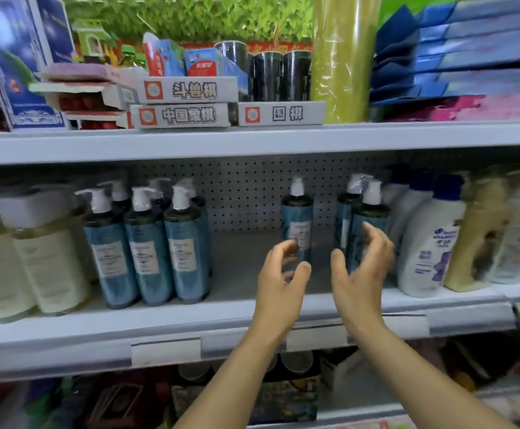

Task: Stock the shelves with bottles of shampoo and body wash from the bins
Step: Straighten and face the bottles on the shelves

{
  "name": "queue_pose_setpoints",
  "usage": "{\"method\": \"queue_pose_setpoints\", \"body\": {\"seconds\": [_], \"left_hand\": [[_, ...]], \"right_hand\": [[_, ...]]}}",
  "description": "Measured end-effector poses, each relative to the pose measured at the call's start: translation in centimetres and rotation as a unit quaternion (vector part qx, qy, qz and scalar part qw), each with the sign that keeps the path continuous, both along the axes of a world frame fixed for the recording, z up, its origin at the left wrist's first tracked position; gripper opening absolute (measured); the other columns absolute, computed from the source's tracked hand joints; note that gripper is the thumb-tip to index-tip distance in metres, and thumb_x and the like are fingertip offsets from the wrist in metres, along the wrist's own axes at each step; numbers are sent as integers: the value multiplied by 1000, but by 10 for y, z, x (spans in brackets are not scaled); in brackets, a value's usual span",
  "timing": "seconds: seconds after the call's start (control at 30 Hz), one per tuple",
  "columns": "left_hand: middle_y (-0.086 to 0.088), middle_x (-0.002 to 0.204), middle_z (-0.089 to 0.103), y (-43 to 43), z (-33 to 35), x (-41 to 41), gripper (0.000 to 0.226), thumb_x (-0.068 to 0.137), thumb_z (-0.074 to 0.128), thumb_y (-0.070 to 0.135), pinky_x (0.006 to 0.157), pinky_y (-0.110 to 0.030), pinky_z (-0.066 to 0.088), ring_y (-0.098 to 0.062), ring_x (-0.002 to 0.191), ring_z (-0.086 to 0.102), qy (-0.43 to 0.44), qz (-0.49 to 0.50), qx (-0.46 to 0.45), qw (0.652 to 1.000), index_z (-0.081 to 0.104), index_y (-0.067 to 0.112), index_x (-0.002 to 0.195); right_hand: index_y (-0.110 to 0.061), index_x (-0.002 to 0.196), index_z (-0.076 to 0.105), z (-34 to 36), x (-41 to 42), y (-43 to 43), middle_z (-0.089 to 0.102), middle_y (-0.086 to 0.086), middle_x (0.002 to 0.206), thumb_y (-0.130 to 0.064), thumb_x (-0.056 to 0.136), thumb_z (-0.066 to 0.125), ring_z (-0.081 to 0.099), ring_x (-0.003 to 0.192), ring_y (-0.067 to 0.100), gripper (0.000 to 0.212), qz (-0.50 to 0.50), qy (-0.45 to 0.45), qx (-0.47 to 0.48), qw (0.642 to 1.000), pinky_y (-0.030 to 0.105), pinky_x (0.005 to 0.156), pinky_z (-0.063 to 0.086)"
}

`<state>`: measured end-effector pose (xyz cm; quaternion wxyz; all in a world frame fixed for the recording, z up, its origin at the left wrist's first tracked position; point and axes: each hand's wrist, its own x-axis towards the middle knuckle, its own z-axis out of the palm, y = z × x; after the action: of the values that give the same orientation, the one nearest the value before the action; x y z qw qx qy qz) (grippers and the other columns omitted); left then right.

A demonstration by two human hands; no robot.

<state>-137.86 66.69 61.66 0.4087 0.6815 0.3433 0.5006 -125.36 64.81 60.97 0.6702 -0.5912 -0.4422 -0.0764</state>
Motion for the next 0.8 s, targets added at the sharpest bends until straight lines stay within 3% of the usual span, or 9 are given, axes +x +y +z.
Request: {"method": "queue_pose_setpoints", "body": {"seconds": [0.17,0.27,0.33,0.43,0.57,0.73,0.8], "left_hand": [[10,153,38,-5,3,49,53,102,53,25,105,-21,37,-2,129,41,53,-86,-69,992,35,26,152],[6,153,41,-5,4,67,62,96,56,31,111,-31,38,-9,133,45,55,-102,-106,988,33,29,153],[4,149,48,-5,1,74,65,91,56,34,113,-41,40,-15,134,48,55,-110,-128,984,35,32,152],[12,148,41,-16,2,73,63,97,58,26,113,-31,36,-7,134,41,50,-113,-111,986,31,29,153],[12,149,39,-13,-10,60,63,98,61,18,104,-19,39,1,128,41,8,-79,-101,992,32,26,153],[3,138,58,2,-18,40,58,92,67,24,104,-33,50,-7,123,57,-54,-8,-116,992,46,27,145],[2,133,61,8,-19,32,54,93,67,19,100,-30,52,-9,120,59,-71,5,-116,991,48,25,143]], "right_hand": [[-19,144,31,-3,30,-14,36,3,144,-12,90,61,33,136,21,62,-37,64,13,997,49,113,32],[-19,153,25,-5,48,-16,31,2,156,-23,100,51,28,143,18,59,48,146,-70,986,41,119,25],[-22,150,33,-11,55,-16,42,3,151,-37,99,49,40,139,20,56,89,159,-116,976,46,116,34],[-23,141,46,-18,59,-16,58,1,135,-52,87,52,55,124,18,61,97,149,-131,975,49,104,47],[-18,139,48,-14,47,-15,60,2,130,-24,94,62,58,120,16,48,142,124,-131,973,44,103,48],[-28,123,53,-16,27,-2,66,-9,116,-9,89,68,63,109,5,42,211,104,-131,963,36,96,54],[-32,118,52,-16,22,3,66,-12,114,-10,87,71,62,107,1,43,222,87,-144,960,35,95,55]]}}
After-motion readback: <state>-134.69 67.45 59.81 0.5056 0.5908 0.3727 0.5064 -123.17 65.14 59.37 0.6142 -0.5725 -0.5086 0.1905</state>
